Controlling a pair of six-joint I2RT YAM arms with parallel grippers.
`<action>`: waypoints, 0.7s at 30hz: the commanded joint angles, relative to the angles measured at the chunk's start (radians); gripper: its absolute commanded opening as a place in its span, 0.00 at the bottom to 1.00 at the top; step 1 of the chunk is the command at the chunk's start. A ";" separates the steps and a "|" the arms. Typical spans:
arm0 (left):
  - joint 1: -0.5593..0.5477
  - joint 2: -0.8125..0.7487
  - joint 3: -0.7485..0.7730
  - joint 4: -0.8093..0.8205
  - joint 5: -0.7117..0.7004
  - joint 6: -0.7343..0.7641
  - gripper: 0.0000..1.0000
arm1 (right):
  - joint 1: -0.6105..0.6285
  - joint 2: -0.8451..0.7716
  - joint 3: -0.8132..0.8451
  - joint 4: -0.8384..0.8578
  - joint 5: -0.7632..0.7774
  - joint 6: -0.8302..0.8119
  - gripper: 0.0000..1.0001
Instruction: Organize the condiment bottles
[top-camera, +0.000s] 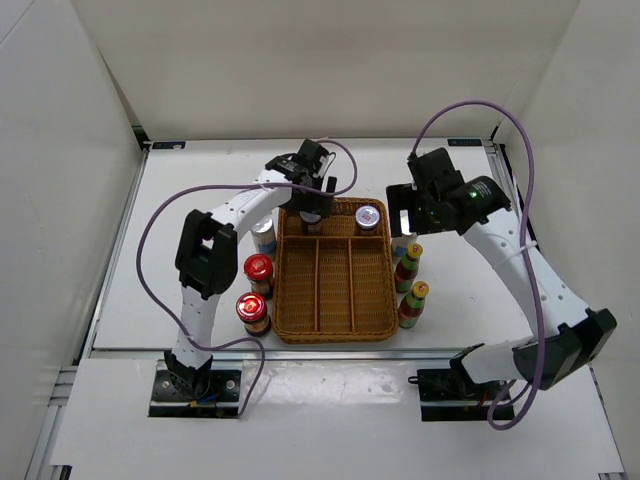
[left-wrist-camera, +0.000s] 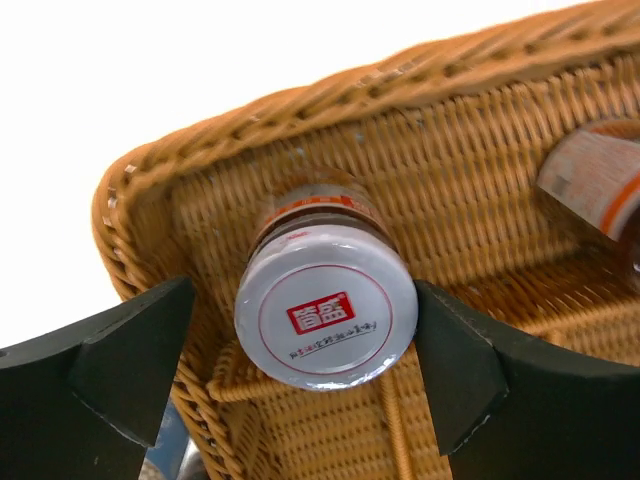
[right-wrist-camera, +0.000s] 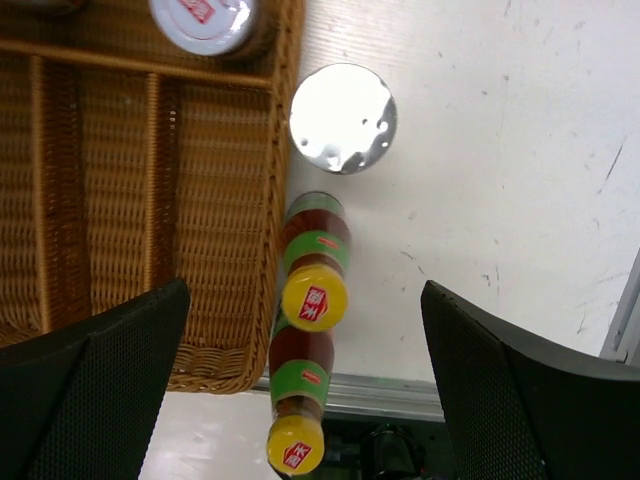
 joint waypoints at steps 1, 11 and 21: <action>-0.004 -0.047 0.021 0.017 -0.090 -0.028 1.00 | -0.051 0.057 -0.018 -0.016 -0.018 0.038 1.00; -0.004 -0.438 0.004 -0.028 -0.215 -0.004 1.00 | -0.127 0.274 0.034 0.019 -0.085 0.068 1.00; 0.084 -0.670 -0.283 -0.028 -0.200 -0.015 1.00 | -0.156 0.425 0.065 0.019 -0.096 0.078 0.93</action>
